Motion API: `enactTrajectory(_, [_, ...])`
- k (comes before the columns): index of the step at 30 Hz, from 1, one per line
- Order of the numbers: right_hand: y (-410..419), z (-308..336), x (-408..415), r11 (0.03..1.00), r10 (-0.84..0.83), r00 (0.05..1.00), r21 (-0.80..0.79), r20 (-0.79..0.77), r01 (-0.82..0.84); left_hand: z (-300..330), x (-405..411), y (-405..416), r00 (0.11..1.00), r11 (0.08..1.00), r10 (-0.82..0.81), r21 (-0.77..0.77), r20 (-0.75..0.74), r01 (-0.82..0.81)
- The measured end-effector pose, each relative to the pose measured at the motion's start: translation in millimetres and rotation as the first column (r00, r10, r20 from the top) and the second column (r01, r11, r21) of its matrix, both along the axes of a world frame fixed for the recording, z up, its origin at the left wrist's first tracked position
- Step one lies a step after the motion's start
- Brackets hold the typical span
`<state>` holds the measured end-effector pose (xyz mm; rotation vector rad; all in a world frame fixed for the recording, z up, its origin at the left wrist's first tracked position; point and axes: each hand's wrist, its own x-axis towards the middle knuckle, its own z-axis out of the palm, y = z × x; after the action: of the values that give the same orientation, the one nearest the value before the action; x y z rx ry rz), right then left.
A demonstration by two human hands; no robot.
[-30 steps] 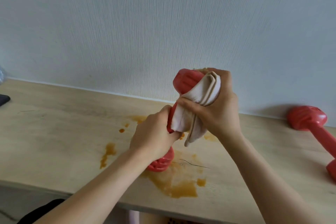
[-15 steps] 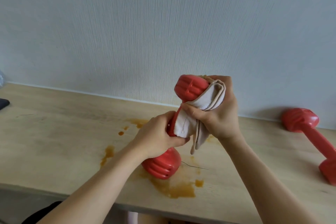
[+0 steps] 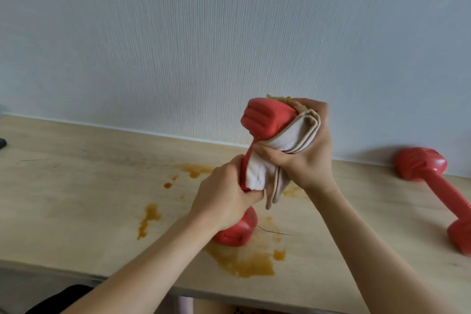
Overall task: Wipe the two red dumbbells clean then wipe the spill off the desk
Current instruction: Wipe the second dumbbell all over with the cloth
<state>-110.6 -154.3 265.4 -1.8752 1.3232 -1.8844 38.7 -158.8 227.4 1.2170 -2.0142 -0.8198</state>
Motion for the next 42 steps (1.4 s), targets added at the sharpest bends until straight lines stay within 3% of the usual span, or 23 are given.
enactTrajectory(4, [-11,-7,-10,0.993,0.104,0.992,0.043,0.074,-0.107,1,-5,3,0.968,0.965,-0.166,0.173,-0.19,0.199])
enactTrajectory(8, [-7,-10,-14,0.993,0.049,0.992,0.102,0.117,-0.061,5,-6,-1,0.949,0.928,-0.256,0.226,-0.185,0.295])
enactTrajectory(10, [-2,-7,-13,0.993,-0.015,0.996,0.12,0.09,0.004,4,-3,-3,0.977,0.969,-0.202,0.133,-0.069,0.21])
enactTrajectory(14, [6,-6,-1,0.978,-0.173,0.985,0.118,0.021,0.17,7,-5,15,0.982,0.989,0.111,-0.118,0.156,-0.094])
enactTrajectory(17, [9,-4,10,0.967,-0.228,0.973,0.107,-0.036,0.231,2,-14,26,0.968,0.952,0.235,-0.22,0.09,-0.211])
enactTrajectory(20, [5,-5,9,0.968,-0.22,0.975,0.122,-0.022,0.221,2,-14,19,0.979,0.966,0.193,-0.19,0.067,-0.178])
enactTrajectory(23, [2,-7,2,0.977,-0.163,0.985,0.146,0.061,0.153,5,-11,6,0.994,0.99,0.074,-0.127,0.074,-0.065])
enactTrajectory(28, [-16,-14,-15,0.987,0.047,0.983,0.141,0.176,-0.072,0,-10,1,0.98,0.987,-0.119,0.087,-0.159,0.134])
enactTrajectory(32, [-23,-26,-22,0.939,0.199,0.935,0.216,0.294,-0.267,-1,-12,-2,0.947,0.95,-0.234,0.156,-0.219,0.271])
enactTrajectory(35, [-15,-24,-21,0.965,0.039,0.954,0.236,0.297,-0.113,2,-10,-7,0.952,0.948,-0.272,0.132,-0.14,0.29])
enactTrajectory(38, [-4,-13,-7,0.974,-0.113,0.978,0.215,0.175,0.074,7,-7,-8,0.981,0.985,-0.17,0.02,-0.094,0.173])
enactTrajectory(42, [3,-6,5,0.975,-0.142,0.989,0.176,0.036,0.134,6,-9,-5,0.993,0.985,-0.107,-0.143,-0.047,0.1])
